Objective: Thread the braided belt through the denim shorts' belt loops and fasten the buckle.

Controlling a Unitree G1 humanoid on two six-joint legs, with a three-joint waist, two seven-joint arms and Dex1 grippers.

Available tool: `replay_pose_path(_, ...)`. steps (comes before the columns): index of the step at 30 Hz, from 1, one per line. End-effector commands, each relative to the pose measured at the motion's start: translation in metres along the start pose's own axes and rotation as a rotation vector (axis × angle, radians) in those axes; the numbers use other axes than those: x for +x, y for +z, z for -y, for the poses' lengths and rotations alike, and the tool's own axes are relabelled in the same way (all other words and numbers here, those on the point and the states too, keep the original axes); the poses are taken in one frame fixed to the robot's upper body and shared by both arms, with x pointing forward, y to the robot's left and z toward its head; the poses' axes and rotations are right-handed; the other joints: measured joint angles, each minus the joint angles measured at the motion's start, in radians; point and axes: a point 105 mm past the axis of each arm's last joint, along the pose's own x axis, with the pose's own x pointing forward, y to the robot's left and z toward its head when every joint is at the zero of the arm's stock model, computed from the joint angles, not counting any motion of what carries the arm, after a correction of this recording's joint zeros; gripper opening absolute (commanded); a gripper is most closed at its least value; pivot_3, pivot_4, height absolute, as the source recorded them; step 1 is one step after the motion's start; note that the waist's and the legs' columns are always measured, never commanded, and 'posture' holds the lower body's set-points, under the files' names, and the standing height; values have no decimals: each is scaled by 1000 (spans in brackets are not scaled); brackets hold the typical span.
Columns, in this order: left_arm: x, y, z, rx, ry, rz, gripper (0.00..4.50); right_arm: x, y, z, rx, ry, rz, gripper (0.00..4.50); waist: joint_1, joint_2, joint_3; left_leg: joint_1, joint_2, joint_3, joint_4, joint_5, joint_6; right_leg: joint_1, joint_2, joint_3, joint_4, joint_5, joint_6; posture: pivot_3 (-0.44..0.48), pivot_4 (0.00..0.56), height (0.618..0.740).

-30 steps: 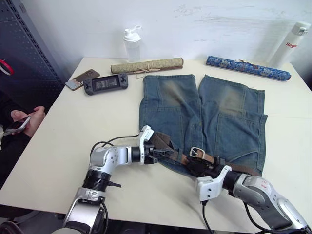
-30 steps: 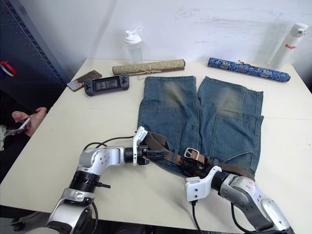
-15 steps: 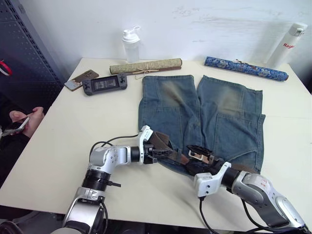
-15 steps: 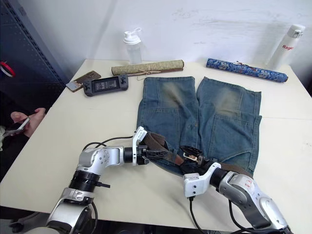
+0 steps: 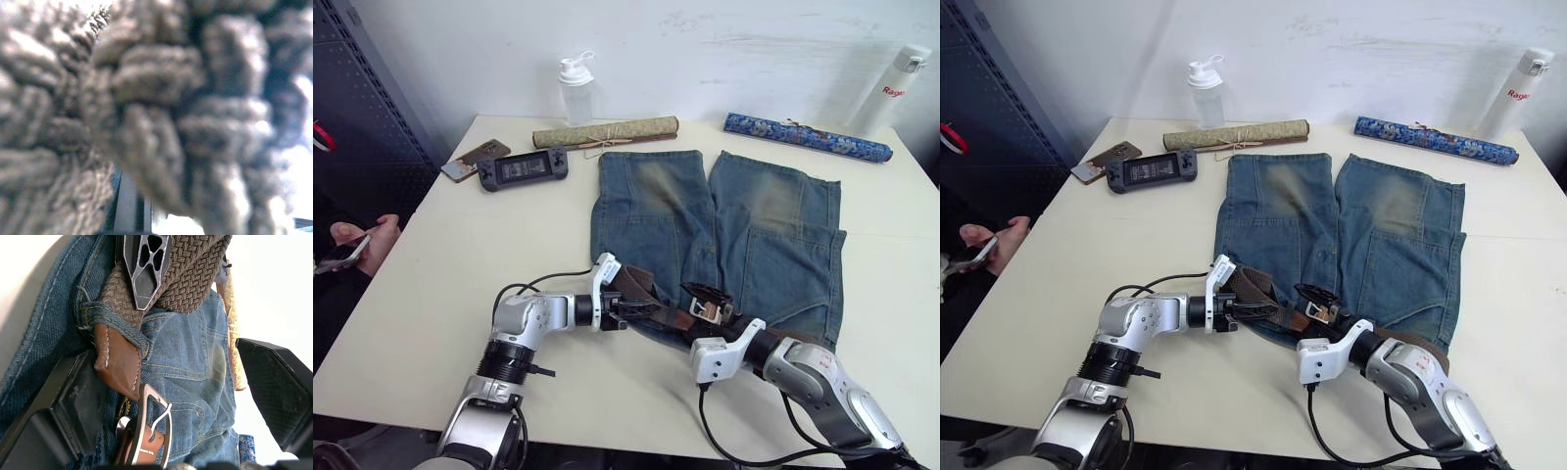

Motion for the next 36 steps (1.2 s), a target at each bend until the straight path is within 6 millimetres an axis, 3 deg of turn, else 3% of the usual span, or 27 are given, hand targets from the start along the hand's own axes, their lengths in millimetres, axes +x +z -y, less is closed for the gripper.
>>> replay_pose_path(1,22,-89,-15,-231,50,-281,0,-5,11,18,-52,-74,49,4431,3,0,0,0,0,0,0,0,0,0,0,0,0,0,0,0,150,717)
replay_pose_path(9,22,-89,-17,-236,57,-280,0,-16,19,16,-60,-62,75,4431,17,3,-1,0,-1,0,0,0,0,0,-1,0,-2,5,10,0,150,717)
replay_pose_path(10,22,-89,-17,-236,58,-281,0,-16,19,16,-60,-62,76,3916,18,4,-1,0,-2,0,-1,0,1,0,-1,0,-3,5,10,0,150,717)
replay_pose_path(11,22,-89,-17,-236,57,-282,0,-16,20,15,-60,-62,78,3721,19,4,-1,0,-2,0,-1,0,1,0,-1,0,-3,5,10,0,150,717)
replay_pose_path(19,22,-90,-17,-235,59,-284,0,-18,23,11,-44,-57,84,49,22,5,0,-1,-2,0,-2,0,0,-1,-1,0,-3,5,10,0,150,717)
replay_pose_path(26,22,-80,-14,-162,29,-234,0,-18,24,10,-34,-44,86,49,22,5,0,-1,-2,0,-2,0,0,-1,-1,0,-3,5,11,0,150,717)
replay_pose_path(28,19,-68,-8,-110,-1,-178,886,-19,24,9,-21,-33,87,0,21,5,1,-2,-2,0,-2,0,0,-2,-1,0,-3,5,11,0,150,717)
replay_pose_path(31,3,-37,2,-63,-39,-32,1839,-20,25,14,31,-34,89,0,19,2,4,-4,-1,0,-2,0,1,-3,-1,0,-3,6,13,0,150,717)
replay_pose_path(36,-27,-23,16,63,-44,40,1839,-21,26,21,37,-40,91,0,-8,-8,20,-18,0,-2,-1,5,9,-10,2,-4,1,7,15,0,150,717)
